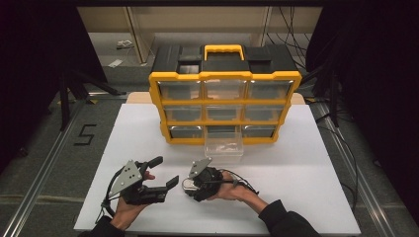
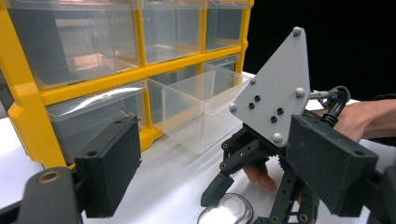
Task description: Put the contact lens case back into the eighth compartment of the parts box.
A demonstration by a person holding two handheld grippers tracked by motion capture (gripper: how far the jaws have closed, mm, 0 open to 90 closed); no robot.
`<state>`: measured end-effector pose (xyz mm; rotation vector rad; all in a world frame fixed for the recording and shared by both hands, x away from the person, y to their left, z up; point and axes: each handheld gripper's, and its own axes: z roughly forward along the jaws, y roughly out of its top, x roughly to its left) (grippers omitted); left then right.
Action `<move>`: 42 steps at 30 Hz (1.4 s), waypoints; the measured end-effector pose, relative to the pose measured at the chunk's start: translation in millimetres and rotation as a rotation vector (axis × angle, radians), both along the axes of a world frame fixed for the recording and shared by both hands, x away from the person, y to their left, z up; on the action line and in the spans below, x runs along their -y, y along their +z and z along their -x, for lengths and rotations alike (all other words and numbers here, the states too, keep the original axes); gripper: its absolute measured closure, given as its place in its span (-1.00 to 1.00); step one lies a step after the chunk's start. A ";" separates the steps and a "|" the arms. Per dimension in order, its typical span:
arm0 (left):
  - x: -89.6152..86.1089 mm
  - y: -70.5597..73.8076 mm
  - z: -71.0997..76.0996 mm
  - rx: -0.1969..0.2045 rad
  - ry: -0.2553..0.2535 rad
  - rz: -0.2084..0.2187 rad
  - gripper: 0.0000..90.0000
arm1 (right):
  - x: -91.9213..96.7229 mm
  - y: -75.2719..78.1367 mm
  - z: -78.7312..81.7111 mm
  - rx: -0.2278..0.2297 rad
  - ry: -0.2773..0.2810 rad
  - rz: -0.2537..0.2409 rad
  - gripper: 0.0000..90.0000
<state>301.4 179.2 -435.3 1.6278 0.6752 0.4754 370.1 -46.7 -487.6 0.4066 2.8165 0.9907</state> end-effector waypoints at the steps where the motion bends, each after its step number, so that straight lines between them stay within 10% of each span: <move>1: 0.0 0.0 0.1 0.000 0.000 0.000 -0.61 | 0.8 0.2 -0.3 -0.004 -0.002 -0.001 0.01; 42: -0.4 0.1 0.1 0.002 0.004 0.000 -0.61 | 19.2 40.2 4.3 0.075 -0.026 -0.081 0.10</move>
